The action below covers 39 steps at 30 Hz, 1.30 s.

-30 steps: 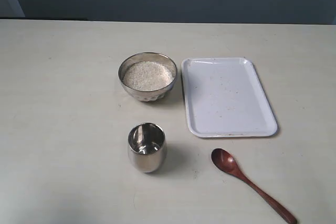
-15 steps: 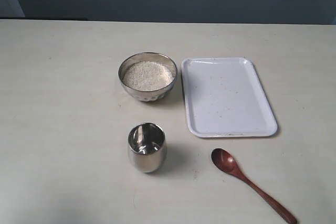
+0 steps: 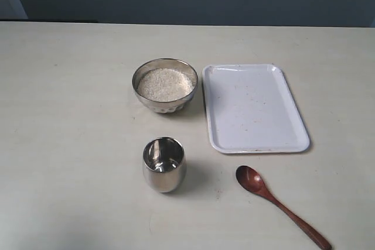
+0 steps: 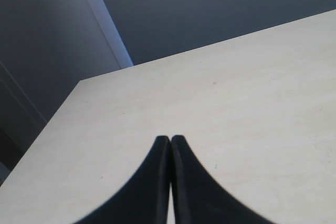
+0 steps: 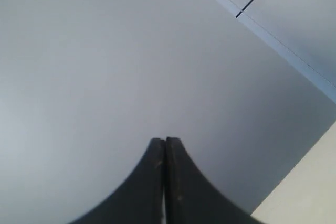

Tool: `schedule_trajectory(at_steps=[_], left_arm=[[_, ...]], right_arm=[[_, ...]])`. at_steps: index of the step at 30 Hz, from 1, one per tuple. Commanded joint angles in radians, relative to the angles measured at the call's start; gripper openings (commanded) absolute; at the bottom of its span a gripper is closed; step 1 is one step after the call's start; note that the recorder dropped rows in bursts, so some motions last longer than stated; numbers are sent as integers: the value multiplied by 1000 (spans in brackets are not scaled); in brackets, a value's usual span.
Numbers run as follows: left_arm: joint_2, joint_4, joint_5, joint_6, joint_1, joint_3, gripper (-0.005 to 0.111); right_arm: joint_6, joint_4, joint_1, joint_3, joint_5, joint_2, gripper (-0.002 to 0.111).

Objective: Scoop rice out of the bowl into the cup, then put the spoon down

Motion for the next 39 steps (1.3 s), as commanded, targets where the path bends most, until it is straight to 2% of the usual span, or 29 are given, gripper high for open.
schedule_trajectory(at_steps=[1, 6, 10, 19, 21, 25, 29, 35, 39], left_arm=[[-5, -2, -7, -3, -1, -2, 1], [-5, -2, -7, -3, -1, -2, 1], [-5, -2, -7, -3, -1, -2, 1], [-5, -2, -7, -3, -1, -2, 1], [-5, -2, -7, -3, -1, -2, 1], [-5, -2, -7, -3, -1, -2, 1], [-5, -2, -7, -3, -1, -2, 1], [-5, -2, -7, -3, -1, -2, 1], [-5, -2, -7, -3, -1, -2, 1]], right_arm=[[-15, 22, 3, 2, 88, 0, -1], [-15, 22, 3, 2, 296, 0, -1], [-15, 20, 3, 2, 382, 0, -1], [-18, 22, 6, 2, 392, 0, -1], [-70, 12, 14, -15, 396, 0, -1], [-327, 12, 38, -203, 502, 22, -1], [-535, -30, 37, -452, 698, 219, -1], [-541, -342, 41, -937, 1138, 736, -1], [-499, -410, 75, -1202, 1454, 1064, -1]])
